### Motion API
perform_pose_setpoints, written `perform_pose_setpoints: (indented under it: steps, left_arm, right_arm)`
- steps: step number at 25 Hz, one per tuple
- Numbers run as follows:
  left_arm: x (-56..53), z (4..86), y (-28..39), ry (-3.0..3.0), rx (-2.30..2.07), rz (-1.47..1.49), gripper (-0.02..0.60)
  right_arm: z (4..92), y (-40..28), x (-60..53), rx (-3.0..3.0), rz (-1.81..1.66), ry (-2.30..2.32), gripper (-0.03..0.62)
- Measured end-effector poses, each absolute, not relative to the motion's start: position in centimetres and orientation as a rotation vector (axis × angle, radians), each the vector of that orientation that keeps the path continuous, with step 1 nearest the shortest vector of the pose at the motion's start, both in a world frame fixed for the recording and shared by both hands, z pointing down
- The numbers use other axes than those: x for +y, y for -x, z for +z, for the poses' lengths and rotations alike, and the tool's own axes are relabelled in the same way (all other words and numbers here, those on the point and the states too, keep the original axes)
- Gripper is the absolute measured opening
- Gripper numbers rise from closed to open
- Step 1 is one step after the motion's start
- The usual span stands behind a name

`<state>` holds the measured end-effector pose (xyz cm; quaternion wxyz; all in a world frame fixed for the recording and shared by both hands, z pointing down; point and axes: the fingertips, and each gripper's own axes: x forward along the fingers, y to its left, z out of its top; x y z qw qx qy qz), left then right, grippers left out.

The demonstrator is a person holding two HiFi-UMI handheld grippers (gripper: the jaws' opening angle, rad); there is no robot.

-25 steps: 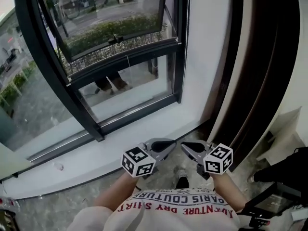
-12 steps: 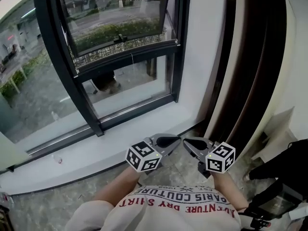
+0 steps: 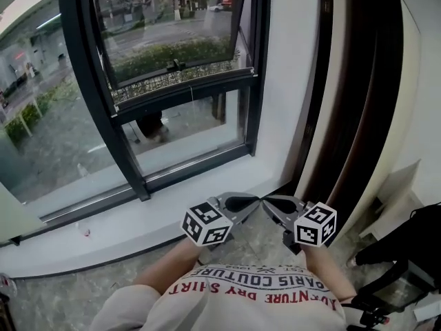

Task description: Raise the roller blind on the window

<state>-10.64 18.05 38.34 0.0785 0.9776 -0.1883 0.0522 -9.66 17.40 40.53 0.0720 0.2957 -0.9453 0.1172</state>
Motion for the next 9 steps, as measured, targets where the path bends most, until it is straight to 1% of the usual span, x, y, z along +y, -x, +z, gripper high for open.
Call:
perform_pose_setpoints:
  steps: [9]
  left_arm:
    - [17.85,38.33,11.06,-2.93,-0.57,0.159,0.003]
  right_arm:
    - [40.87,10.31,17.29,-2.834,0.349,-0.88,0.003]
